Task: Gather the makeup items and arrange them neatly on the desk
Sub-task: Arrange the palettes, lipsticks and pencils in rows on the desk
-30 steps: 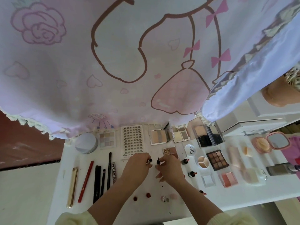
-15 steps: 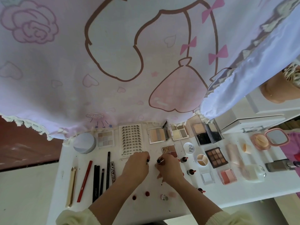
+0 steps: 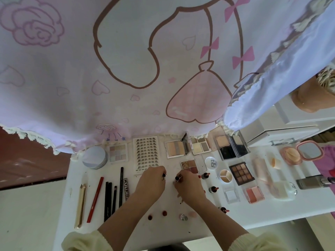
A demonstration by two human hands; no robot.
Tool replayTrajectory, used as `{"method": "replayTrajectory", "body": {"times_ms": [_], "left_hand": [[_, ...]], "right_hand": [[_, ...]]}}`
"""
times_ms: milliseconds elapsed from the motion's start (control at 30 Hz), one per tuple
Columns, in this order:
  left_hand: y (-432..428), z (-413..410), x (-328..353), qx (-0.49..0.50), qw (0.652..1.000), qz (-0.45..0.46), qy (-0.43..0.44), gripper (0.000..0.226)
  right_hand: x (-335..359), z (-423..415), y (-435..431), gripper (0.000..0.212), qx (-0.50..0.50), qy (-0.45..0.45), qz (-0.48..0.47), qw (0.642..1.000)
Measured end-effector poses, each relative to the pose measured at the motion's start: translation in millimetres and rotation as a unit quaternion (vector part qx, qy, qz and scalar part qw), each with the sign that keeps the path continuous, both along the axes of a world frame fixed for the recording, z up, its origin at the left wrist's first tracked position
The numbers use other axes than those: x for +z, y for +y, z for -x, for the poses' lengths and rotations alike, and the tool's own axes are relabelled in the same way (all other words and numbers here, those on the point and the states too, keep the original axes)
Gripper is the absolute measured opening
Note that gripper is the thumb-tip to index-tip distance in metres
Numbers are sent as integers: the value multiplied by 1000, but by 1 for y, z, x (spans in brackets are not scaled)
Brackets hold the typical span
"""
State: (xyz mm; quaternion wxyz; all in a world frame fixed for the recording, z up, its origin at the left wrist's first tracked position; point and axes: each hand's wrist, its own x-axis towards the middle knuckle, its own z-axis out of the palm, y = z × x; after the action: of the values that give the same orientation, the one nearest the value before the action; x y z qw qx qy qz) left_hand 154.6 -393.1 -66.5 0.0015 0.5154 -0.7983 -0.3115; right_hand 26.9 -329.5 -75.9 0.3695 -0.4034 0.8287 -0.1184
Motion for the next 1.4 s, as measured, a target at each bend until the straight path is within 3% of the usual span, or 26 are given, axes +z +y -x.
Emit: {"method": "replayTrajectory", "body": {"times_ms": [333, 500, 733, 800, 867, 1000, 1100, 1200, 1300, 1400], "left_hand": [[2, -2, 2, -8, 1000, -5, -14, 28], [3, -7, 15, -14, 1000, -23, -3, 48], [9, -62, 66, 146, 976, 61, 146, 43], [7, -72, 62, 165, 976, 48, 130, 44], [8, -76, 49, 158, 985, 33, 55, 40], [19, -69, 21, 114, 992, 61, -1, 29], [22, -67, 15, 124, 988, 87, -12, 31], [26, -61, 26, 90, 979, 181, -33, 32], [25, -64, 17, 127, 982, 142, -12, 16], [26, -69, 2, 134, 987, 89, 18, 28]], "right_hand": [[6, 0, 3, 27, -4, -11, 13, 1000], [31, 6, 6, 42, 16, -8, 12, 1000], [104, 14, 19, 17, 60, 76, 111, 989], [121, 3, 10, 15, 81, 38, 137, 987], [124, -16, -1, 17, 124, 9, 129, 984], [102, -52, -24, 25, 232, 42, 63, 970], [88, -68, -32, 25, 269, 76, 34, 960], [81, -75, -36, 22, 270, 85, 15, 959], [76, -76, -38, 16, 274, 95, 8, 957], [73, -76, -39, 16, 274, 99, 8, 957]]}}
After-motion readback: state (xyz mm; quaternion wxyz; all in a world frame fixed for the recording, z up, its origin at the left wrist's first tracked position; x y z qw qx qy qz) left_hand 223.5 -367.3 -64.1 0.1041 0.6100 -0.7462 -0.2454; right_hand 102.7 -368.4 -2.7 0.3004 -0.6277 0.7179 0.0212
